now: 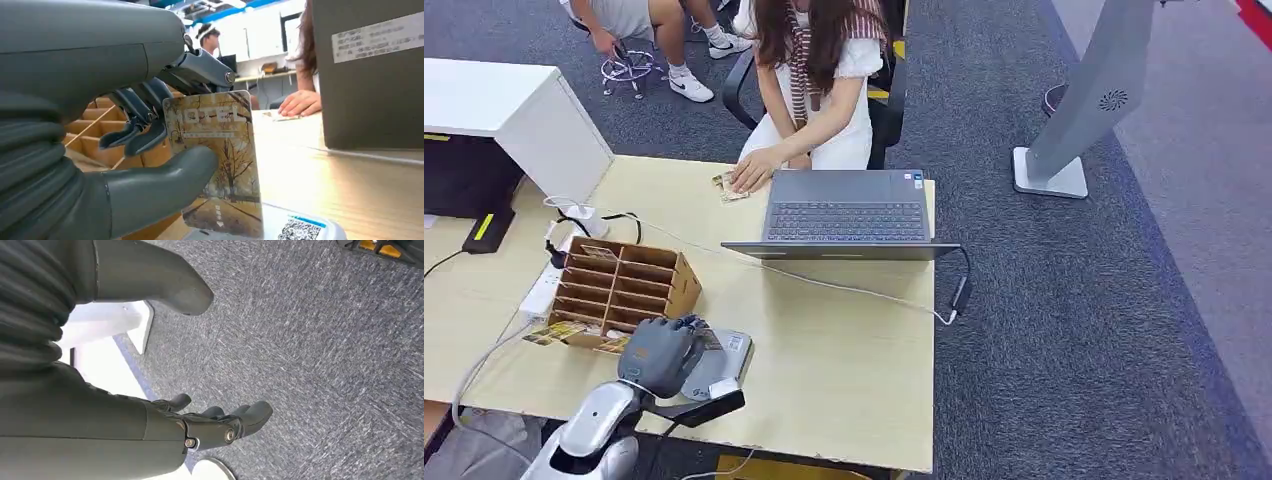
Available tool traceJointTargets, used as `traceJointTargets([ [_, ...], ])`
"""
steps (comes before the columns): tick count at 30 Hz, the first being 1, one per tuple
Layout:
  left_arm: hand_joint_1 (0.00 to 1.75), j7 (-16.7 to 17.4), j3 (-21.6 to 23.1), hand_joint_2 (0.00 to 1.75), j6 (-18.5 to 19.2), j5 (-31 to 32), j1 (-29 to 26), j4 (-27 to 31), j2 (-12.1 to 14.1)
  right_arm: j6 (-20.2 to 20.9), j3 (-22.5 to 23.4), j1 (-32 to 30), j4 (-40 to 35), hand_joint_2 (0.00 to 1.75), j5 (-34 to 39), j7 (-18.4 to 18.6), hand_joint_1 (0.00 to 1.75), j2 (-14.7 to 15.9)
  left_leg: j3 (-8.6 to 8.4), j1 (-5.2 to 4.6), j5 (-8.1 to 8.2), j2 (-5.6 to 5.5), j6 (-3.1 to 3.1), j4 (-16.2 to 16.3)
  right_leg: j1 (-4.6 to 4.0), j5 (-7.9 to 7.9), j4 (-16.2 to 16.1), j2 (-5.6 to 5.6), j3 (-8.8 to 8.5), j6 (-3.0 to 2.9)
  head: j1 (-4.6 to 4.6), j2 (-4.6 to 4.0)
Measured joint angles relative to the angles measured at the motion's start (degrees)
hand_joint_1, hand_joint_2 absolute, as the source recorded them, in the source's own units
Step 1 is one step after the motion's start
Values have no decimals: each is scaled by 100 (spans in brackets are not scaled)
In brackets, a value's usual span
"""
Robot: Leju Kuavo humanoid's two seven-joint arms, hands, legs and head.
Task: Pass the card to the sensor for recognition and then transmit it.
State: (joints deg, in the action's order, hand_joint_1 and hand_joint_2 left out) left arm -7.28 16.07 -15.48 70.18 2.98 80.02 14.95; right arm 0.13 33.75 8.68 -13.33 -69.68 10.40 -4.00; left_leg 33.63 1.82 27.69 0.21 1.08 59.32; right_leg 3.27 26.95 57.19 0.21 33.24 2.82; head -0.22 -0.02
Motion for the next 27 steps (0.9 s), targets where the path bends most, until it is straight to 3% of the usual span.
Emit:
traceJointTargets([
  [7,175,-254,55,175,-1012,-96,270,105,-182,33,-42,26,0,175,-57,9,0,0,1,0,0,-1,0,1,0,-1,0,0,1,0,0,0],
  [11,175,-306,55,175,-1403,-144,539,340,-317,74,-96,63,0,175,-131,-20,0,0,0,0,-1,-1,0,1,0,-1,0,0,1,0,-2,0],
  [15,175,-214,57,175,-1381,-90,1008,496,-422,89,-172,134,0,175,-225,-20,0,-6,-1,0,-4,-2,0,1,0,-5,1,-1,0,-4,-4,0],
  [20,175,79,57,175,-1055,-72,1857,461,-542,186,-300,236,0,175,-328,0,0,-31,1,0,-9,-2,1,2,0,-10,1,-1,0,-1,-2,0],
  [27,175,617,-18,175,-970,328,3097,-635,-647,297,-468,358,2,175,-505,88,0,-109,0,0,-11,-4,2,2,0,-12,4,-1,0,-2,-2,0],
])
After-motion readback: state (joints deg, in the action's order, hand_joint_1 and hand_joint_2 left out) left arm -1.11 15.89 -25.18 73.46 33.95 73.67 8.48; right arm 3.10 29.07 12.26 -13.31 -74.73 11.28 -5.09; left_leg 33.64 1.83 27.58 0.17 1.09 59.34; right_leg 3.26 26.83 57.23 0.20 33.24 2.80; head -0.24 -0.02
